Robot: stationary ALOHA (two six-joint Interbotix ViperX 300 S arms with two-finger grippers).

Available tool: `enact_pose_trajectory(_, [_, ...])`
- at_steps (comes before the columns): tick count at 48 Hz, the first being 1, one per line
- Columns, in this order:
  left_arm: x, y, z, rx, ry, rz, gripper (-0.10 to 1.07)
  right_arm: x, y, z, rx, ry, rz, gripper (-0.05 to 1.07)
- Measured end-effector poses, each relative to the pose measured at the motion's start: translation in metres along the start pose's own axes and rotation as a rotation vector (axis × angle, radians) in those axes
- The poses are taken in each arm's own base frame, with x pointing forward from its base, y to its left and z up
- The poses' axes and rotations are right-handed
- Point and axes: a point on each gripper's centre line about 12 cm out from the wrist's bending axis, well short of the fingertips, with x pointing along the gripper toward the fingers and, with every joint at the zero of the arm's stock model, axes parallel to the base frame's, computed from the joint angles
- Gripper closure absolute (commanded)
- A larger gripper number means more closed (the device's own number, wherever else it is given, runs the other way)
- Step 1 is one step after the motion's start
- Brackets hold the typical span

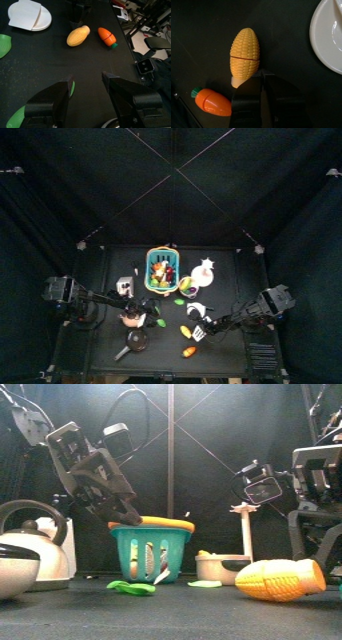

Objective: Place corn onto table for cut

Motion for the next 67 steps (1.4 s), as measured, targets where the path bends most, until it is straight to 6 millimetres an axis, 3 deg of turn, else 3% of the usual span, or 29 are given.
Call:
enact_pose_trajectory(33, [0.000,0.000,0.000,0.000,0.000,0.000,0.11,-0.005,0.025,-0.013,0.008,0.025,0.055,0.64])
enact_pose_trajectory(56, [0.001,0.000,-0.002,-0.008,0.006,-0.001,0.11,0.008,0.048,-0.009,-0.018,0.019,0.084,0.64])
enact_pose_trajectory(67, [0.010,-0.032,-0.021,0.000,0.061,-0.076,0.11,0.008,0.061,-0.003,-0.059,-0.003,0.113,0.64])
